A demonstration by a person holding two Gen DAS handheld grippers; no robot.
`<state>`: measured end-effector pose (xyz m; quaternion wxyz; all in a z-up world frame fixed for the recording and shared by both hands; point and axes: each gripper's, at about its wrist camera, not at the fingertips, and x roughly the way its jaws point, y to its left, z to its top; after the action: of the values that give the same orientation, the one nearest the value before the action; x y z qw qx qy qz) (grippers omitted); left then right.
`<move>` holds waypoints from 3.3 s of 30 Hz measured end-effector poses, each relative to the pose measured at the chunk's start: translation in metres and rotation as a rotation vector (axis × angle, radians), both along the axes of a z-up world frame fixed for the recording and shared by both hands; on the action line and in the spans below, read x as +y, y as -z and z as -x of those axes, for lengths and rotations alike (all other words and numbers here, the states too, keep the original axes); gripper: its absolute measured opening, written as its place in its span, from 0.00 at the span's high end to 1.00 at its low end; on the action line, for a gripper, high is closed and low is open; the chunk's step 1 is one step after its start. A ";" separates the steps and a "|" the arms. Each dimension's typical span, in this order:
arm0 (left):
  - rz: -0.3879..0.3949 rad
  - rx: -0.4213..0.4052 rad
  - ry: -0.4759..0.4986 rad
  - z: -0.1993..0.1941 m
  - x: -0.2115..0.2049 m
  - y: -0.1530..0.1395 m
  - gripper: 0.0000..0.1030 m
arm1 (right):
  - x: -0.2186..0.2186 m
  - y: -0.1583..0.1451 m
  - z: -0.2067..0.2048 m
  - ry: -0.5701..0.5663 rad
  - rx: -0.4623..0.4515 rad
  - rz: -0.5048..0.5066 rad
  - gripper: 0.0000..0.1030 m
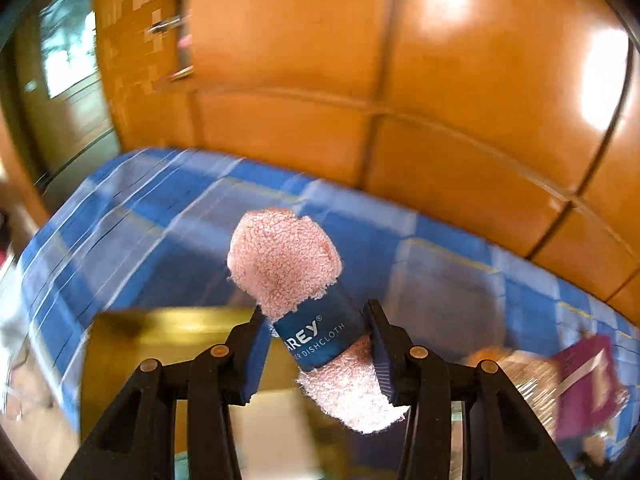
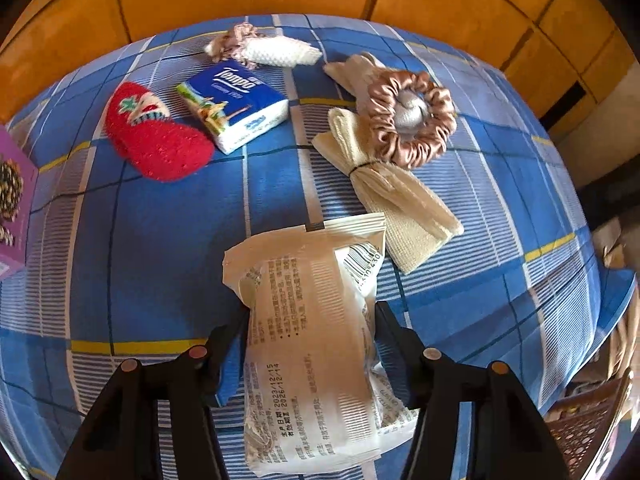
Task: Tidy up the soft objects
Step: 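Carry the pink towel roll with the left tool and release it in the gold tray, then carry the wrapped packet with the right tool and drop it into the gold tray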
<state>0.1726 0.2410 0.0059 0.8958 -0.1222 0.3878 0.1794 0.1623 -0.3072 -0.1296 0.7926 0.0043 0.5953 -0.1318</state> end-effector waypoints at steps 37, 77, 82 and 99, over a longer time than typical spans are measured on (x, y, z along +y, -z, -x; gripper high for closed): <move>-0.048 -0.082 -0.126 0.218 0.032 0.058 0.33 | 0.053 -0.017 0.009 -0.119 -0.090 0.069 0.56; -0.068 -0.137 -0.151 0.240 0.050 0.043 0.30 | 0.561 -0.092 0.026 -1.223 -0.231 -0.219 0.50; -0.049 -0.136 -0.215 0.244 0.065 0.047 0.28 | 0.551 -0.097 0.036 -1.186 -0.305 -0.184 0.43; -0.067 -0.138 -0.222 0.251 0.054 0.045 0.28 | 0.471 -0.190 0.115 -1.010 -0.702 -0.164 0.43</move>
<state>-0.0784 0.2948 -0.0387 0.8986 -0.1465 0.3028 0.2815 0.0472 0.1643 0.0608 0.9026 -0.1742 0.2359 0.3151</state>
